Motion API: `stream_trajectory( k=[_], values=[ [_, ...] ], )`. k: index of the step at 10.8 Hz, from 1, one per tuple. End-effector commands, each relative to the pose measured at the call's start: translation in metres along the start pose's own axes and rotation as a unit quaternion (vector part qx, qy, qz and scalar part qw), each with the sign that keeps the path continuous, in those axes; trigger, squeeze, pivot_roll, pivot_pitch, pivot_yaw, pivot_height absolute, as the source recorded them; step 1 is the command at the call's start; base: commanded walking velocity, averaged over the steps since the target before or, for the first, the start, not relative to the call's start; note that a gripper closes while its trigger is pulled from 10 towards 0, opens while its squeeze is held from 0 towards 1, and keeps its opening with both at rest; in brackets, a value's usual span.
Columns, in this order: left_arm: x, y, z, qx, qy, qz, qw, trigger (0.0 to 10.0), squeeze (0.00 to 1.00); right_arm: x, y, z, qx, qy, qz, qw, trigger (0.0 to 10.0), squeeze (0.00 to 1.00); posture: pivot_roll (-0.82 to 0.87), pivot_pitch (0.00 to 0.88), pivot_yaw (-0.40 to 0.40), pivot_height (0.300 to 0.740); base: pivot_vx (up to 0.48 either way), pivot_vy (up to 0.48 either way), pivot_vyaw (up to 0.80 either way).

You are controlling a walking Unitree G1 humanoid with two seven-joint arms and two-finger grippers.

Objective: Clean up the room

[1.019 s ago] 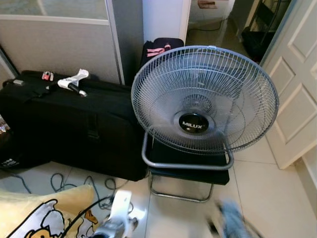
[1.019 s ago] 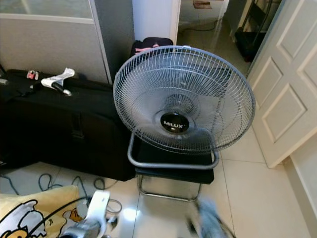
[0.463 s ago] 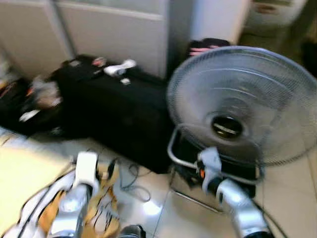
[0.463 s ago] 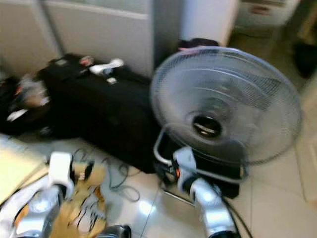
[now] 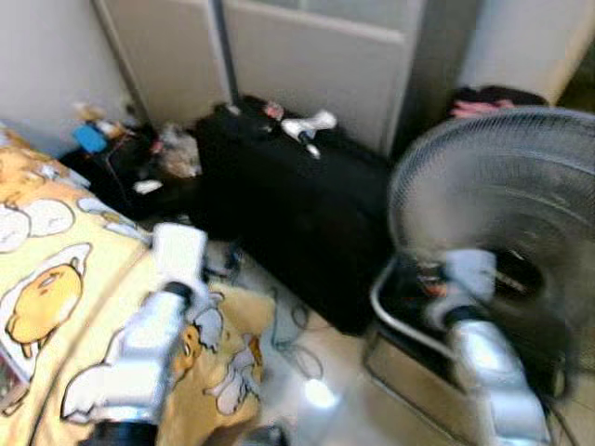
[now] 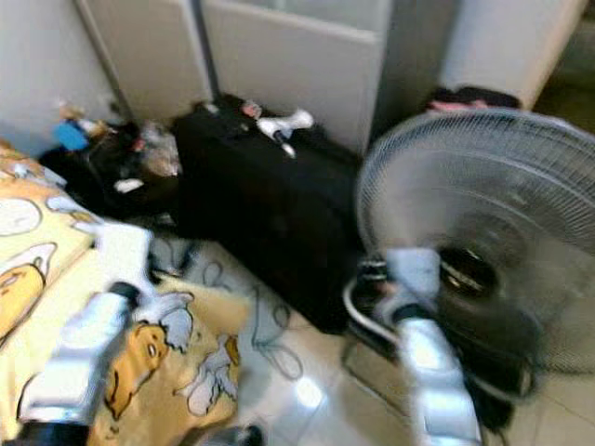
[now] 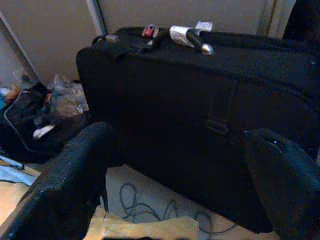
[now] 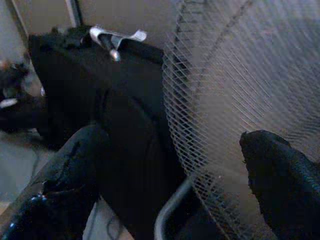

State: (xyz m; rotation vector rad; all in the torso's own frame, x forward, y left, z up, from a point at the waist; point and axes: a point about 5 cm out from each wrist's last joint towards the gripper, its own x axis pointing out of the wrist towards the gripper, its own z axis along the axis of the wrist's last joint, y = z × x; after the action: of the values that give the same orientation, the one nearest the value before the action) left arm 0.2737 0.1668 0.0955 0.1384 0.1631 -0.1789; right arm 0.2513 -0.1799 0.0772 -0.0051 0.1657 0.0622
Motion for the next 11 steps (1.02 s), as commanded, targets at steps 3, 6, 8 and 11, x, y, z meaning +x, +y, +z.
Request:
stream_trajectory(
  k=[3, 6, 8, 11],
  values=[
    [-0.005, 0.007, 0.019, -0.018, -0.04, 0.077, 0.996, 10.0, 0.0, -0.002, 0.008, 0.009, 0.017, -0.002, -0.011, 1.0, 10.0, 1.0, -0.09, 0.0, 0.049, 0.74, 0.0, 0.0, 0.8],
    [-0.008, 0.004, 0.014, -0.003, -0.032, 0.08, 0.996, 10.0, 0.0, -0.005, 0.011, 0.007, 0.021, 0.011, -0.007, 1.0, 10.0, 1.0, -0.1, 0.0, 0.05, 0.74, 0.0, 0.0, 0.8],
    [-0.008, 0.005, 0.015, -0.007, -0.038, 0.089, 0.995, 10.0, 0.0, -0.005, 0.006, 0.006, 0.023, 0.012, -0.023, 0.999, 10.0, 1.0, -0.1, 0.0, 0.045, 0.74, 0.0, 0.0, 0.8],
    [-0.007, 0.005, 0.017, -0.005, -0.044, 0.09, 0.995, 10.0, 0.0, -0.003, 0.0, 0.005, 0.059, 0.022, -0.075, 0.995, 10.0, 1.0, -0.09, 0.0, 0.046, 0.74, 0.0, 0.0, 0.8]
  ],
)
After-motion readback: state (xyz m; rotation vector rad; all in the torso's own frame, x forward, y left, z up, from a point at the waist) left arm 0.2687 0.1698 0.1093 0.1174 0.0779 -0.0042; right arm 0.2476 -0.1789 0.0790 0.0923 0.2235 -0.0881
